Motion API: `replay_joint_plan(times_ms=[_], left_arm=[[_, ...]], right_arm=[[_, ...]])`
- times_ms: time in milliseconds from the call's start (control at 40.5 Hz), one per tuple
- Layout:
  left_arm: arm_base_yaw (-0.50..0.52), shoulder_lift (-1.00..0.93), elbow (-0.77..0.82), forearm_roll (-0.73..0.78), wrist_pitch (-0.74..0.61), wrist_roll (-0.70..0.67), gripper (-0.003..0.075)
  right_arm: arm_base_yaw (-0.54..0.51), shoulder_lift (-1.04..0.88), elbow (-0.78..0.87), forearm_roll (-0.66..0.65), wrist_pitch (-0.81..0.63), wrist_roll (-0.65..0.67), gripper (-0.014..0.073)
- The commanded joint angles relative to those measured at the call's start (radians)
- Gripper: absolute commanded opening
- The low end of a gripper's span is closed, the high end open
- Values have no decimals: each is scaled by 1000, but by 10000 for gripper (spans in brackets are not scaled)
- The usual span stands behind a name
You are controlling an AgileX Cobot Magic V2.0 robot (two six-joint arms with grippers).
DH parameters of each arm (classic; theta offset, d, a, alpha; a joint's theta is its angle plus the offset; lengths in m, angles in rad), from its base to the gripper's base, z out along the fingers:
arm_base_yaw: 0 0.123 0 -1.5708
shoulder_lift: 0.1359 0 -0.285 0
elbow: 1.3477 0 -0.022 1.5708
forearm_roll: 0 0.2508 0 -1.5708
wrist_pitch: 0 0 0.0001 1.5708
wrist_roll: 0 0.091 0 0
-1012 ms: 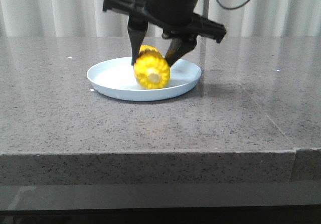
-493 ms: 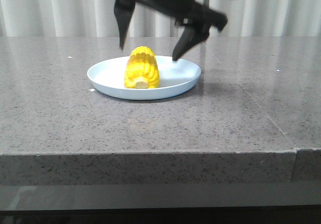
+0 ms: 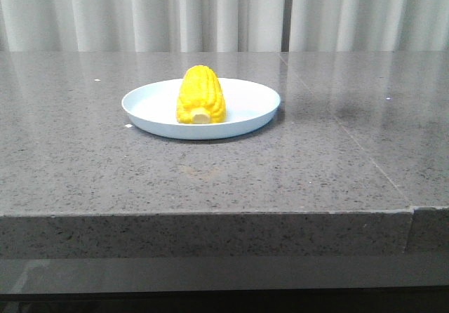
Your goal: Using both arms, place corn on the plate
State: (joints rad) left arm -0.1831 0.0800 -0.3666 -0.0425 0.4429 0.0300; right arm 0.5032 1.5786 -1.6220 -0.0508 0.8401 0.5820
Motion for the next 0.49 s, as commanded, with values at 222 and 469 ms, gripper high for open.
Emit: replay_joint_plan(times_ms=[222, 469], left_arm=[[1, 12, -26, -3, -87, 2, -20], [1, 12, -26, -3, -87, 2, -20]], right_arm=[[-152, -208, 48, -99, 126, -178, -59], [-269, -425, 341, -92, 101, -229, -59]])
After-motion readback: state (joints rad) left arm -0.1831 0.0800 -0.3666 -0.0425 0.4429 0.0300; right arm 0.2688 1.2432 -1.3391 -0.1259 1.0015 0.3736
